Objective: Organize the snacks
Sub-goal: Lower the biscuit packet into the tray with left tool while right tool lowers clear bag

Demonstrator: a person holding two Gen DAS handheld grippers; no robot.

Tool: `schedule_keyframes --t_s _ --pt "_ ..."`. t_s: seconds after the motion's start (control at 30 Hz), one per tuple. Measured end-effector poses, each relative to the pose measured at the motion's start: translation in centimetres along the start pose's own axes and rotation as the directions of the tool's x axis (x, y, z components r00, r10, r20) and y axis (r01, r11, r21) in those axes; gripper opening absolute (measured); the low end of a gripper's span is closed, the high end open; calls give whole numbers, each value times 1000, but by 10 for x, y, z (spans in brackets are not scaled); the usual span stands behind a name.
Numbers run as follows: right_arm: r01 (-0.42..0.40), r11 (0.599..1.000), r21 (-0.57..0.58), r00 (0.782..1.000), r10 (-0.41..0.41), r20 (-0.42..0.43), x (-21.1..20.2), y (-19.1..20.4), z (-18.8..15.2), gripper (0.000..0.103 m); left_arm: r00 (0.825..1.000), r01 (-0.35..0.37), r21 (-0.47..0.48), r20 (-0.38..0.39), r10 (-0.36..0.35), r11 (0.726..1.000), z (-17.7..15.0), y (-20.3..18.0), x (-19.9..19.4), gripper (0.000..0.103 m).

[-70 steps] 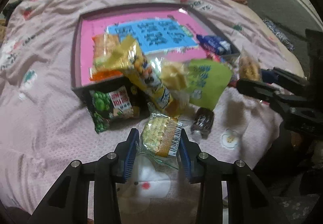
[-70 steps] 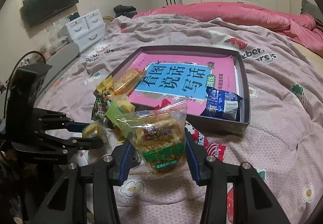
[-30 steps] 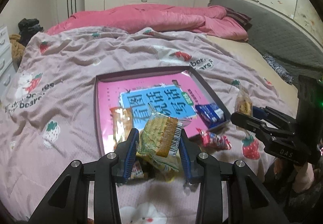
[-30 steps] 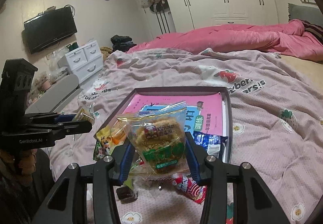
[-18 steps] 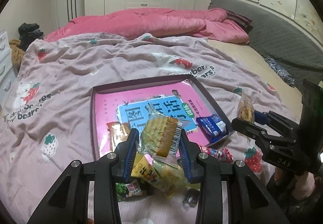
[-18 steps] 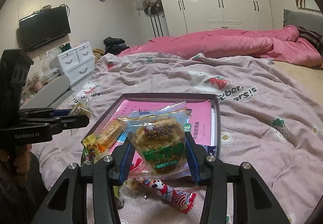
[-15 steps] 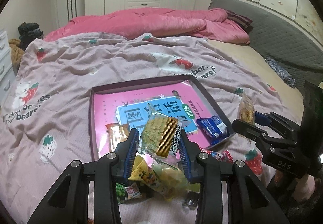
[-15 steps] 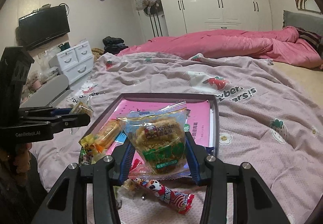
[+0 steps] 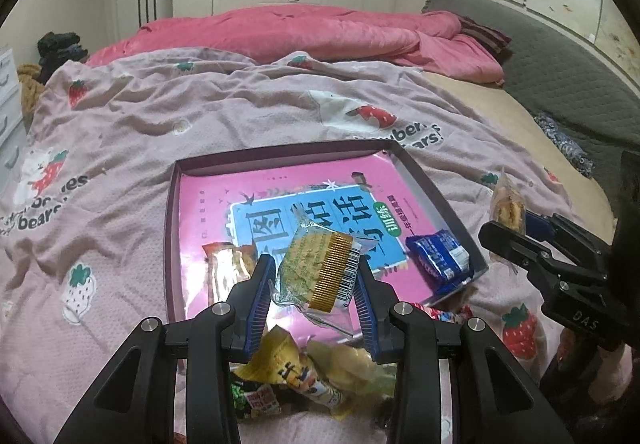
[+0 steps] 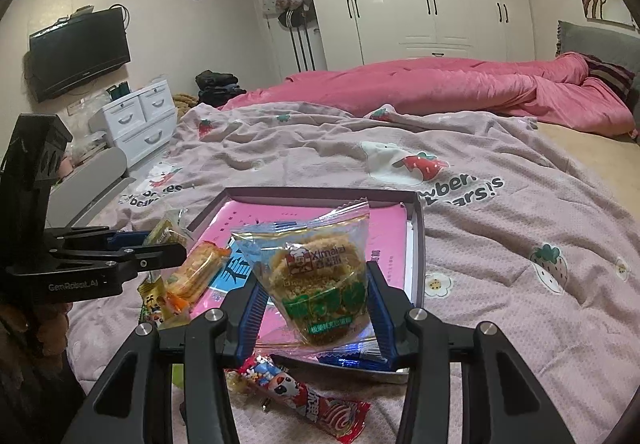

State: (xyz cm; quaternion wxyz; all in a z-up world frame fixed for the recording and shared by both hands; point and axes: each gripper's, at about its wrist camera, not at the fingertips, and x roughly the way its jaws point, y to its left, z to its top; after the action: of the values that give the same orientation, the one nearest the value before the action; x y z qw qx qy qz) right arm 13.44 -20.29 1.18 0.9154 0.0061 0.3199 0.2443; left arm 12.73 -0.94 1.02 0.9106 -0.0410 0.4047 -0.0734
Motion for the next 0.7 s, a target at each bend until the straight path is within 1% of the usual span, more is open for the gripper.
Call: schedule_keyframes --t_s 0.17,0.37,0.53,0.7 --pt "-3 1000 12 1000 3 -18 8 -4 -1 48 1000 -3 -7 0 3 1000 5 1 11 40" --pt "-4 1000 16 998 5 -61 22 -5 -4 48 999 1 -38 -41 -2 999 7 5 32 40" --pt "-1 1000 11 995 2 -99 34 -4 -7 48 998 1 -40 -65 -3 999 4 1 45 40" --pt "-8 1000 -1 993 7 -118 44 -2 -9 48 997 -4 -39 -81 1 999 1 1 55 40"
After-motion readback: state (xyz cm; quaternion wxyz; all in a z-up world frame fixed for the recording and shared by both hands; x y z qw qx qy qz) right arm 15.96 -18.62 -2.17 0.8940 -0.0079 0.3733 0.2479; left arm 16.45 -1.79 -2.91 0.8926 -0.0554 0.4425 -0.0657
